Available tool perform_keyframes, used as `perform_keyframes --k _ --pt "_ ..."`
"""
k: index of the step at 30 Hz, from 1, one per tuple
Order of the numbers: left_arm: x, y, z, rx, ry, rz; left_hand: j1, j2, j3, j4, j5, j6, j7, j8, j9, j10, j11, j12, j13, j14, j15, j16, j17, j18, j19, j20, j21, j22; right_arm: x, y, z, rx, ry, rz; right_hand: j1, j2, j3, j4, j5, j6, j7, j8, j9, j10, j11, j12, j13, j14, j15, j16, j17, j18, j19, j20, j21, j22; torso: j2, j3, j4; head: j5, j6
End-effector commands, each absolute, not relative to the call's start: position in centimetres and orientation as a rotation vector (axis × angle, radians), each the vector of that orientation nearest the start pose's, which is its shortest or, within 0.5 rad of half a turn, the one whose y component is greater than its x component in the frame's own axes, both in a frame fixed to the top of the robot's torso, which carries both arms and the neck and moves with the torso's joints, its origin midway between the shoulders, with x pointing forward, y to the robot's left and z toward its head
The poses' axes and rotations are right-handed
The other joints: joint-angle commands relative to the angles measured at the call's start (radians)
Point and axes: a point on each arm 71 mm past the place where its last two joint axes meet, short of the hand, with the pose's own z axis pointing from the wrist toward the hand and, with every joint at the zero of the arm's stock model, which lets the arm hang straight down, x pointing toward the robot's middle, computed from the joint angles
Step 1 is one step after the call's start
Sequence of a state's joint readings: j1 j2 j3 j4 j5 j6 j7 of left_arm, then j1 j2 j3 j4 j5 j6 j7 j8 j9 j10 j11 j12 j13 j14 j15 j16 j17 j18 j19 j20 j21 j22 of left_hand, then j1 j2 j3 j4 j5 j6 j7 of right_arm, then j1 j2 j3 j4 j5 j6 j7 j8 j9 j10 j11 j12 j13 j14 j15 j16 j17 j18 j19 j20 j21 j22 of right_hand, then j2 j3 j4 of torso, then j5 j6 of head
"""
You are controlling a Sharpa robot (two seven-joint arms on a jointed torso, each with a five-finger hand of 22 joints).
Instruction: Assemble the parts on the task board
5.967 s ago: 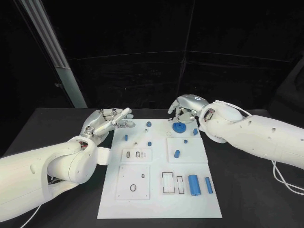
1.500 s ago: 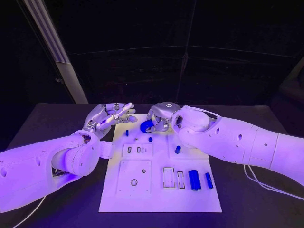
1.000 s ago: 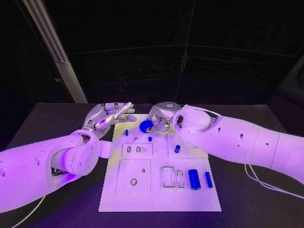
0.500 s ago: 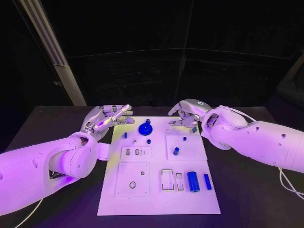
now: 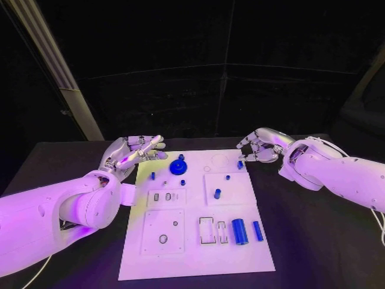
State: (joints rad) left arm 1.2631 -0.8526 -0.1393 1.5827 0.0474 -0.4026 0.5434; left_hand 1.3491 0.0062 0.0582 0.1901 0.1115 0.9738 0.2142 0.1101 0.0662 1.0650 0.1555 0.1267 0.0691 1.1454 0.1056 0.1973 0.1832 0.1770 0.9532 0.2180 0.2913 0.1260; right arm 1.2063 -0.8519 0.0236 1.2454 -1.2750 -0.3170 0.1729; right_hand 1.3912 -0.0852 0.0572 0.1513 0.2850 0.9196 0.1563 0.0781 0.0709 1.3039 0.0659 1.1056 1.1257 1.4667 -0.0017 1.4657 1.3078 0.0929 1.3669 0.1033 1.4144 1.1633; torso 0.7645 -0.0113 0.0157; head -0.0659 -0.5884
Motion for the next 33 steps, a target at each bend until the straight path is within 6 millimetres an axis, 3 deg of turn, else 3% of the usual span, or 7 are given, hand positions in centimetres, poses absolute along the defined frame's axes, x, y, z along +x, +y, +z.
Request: perform_keyframes --k 1,6,10,16,19,27,33 --pt "47.8 20.1 -17.1 -1.043 1.32 -1.574 0.01 0.0 0.0 -0.004 -0.003 0.003 0.005 -0.003 -0.001 0.001 0.006 -0.004 -0.001 -0.001 0.006 -0.005 0.002 0.006 0.001 0.005 -0.003 -0.002 53.4 -28.5 -17.2 -0.012 1.582 0.738 0.01 0.003 -0.002 -0.007 0.0 0.004 0.001 0.001 -0.001 -0.006 0.0 -0.007 -0.004 0.055 -0.008 -0.003 0.026 -0.011 -0.005 -0.002 -0.006 -0.002 0.004 0.0077 -0.0056 -0.001 -0.004" --pt "47.8 19.8 -17.1 -1.042 1.324 -1.581 0.01 0.0 0.0 -0.004 -0.003 0.003 0.005 -0.003 -0.001 0.001 0.006 -0.004 -0.001 -0.001 0.006 -0.005 0.002 0.006 0.001 0.005 -0.003 -0.002 53.3 -28.7 -17.9 -0.014 1.602 0.733 0.01 0.002 -0.004 -0.007 0.001 0.002 0.001 0.0 -0.001 -0.011 0.0 -0.015 -0.011 0.055 -0.008 -0.005 0.022 -0.01 -0.008 -0.002 -0.008 -0.008 0.007 0.0151 -0.0078 0.0 -0.011" --pt "47.8 19.7 -17.1 -1.042 1.325 -1.581 0.011 0.0 0.001 -0.005 -0.003 0.003 0.005 -0.003 -0.001 0.002 0.006 -0.005 -0.001 -0.001 0.006 -0.006 0.002 0.006 0.001 0.005 -0.004 -0.002 53.2 -28.9 -18.2 -0.014 1.614 0.73 0.007 0.001 -0.007 -0.007 0.001 0.0 0.002 -0.001 -0.002 -0.012 0.001 -0.017 -0.013 0.055 -0.008 -0.004 0.024 -0.01 -0.009 -0.002 -0.008 -0.008 0.009 0.0181 -0.0075 0.002 -0.011" --pt "47.9 19.7 -17.2 -1.043 1.325 -1.577 0.011 0.0 0.001 -0.005 -0.003 0.003 0.005 -0.003 -0.001 0.002 0.006 -0.005 -0.001 -0.001 0.006 -0.006 0.002 0.006 0.001 0.005 -0.004 -0.002 53.1 -29.0 -18.6 -0.013 1.617 0.73 -0.001 0.005 -0.014 -0.001 0.013 -0.002 0.003 -0.003 -0.002 -0.015 0.002 -0.024 -0.019 0.054 -0.007 -0.006 0.023 -0.01 -0.011 -0.002 -0.01 -0.012 0.008 0.0182 -0.0085 0.009 -0.021" --pt "48.0 19.7 -17.2 -1.043 1.325 -1.576 0.011 0.0 0.001 -0.005 -0.003 0.003 0.005 -0.003 -0.001 0.002 0.006 -0.005 -0.001 -0.001 0.006 -0.006 0.002 0.006 0.001 0.005 -0.004 -0.002 53.1 -29.0 -18.6 -0.013 1.615 0.729 -0.003 0.006 -0.015 0.0 0.015 -0.002 0.003 -0.003 -0.002 -0.015 0.002 -0.024 -0.018 0.055 -0.007 -0.006 0.023 -0.01 -0.011 -0.002 -0.011 -0.012 0.006 0.0152 -0.0081 0.007 -0.022" --pt "48.1 19.6 -17.3 -1.043 1.326 -1.577 0.011 0.0 0.001 -0.005 -0.003 0.003 0.005 -0.003 -0.001 0.002 0.006 -0.005 -0.001 -0.001 0.006 -0.006 0.002 0.006 0.001 0.005 -0.004 -0.002 53.4 -28.7 -18.9 -0.011 1.625 0.729 0.003 0.016 -0.013 -0.002 0.021 0.001 0.002 -0.002 -0.001 -0.012 0.001 -0.021 -0.016 0.055 -0.007 -0.005 0.027 -0.01 -0.01 -0.002 -0.01 -0.011 0.007 0.0162 -0.0075 0.006 -0.025" --pt "48.1 19.6 -17.3 -1.043 1.327 -1.576 0.011 0.0 0.001 -0.005 -0.003 0.003 0.005 -0.003 -0.001 0.002 0.006 -0.005 -0.001 -0.001 0.006 -0.006 0.002 0.006 0.001 0.005 -0.004 -0.002 53.4 -28.6 -19.4 -0.013 1.643 0.727 0.049 0.046 0.017 -0.029 -0.03 0.016 0.001 0.004 0.0 -0.008 -0.001 -0.017 -0.011 0.057 -0.01 -0.003 0.032 -0.011 -0.006 -0.004 -0.008 -0.005 0.006 0.0155 -0.0078 0.006 -0.028"
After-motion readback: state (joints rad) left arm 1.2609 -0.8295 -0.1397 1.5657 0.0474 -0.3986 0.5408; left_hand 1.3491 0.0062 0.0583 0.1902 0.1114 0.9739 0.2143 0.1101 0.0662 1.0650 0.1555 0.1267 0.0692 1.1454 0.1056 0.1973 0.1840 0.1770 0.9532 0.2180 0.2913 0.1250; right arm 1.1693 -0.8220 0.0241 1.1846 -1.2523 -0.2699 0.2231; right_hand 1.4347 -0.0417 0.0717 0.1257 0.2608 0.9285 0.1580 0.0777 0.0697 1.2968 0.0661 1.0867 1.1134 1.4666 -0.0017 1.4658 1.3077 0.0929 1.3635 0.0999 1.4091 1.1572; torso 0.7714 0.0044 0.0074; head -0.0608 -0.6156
